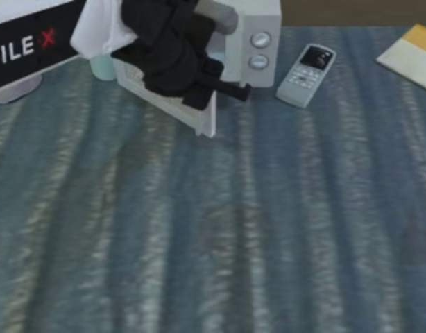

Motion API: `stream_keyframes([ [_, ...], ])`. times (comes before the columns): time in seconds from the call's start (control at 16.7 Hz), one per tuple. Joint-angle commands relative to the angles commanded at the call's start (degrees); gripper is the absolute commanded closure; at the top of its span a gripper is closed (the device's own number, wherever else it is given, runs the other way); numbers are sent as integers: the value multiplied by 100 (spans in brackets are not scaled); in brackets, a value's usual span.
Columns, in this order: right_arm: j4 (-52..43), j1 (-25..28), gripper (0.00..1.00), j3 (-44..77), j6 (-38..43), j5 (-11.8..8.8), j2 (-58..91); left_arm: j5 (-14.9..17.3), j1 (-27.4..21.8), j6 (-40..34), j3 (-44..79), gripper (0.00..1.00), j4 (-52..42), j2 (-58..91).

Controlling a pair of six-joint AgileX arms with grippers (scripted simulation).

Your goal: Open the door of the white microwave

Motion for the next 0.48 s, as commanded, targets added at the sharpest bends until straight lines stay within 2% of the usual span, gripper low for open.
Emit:
stream_keyframes([
  [0.24,0,0,0,0,0,0,0,48,-26,-4,-32,100,3,11],
  [0.48,0,0,0,0,0,0,0,277,129,443,-312,100,64,-224],
])
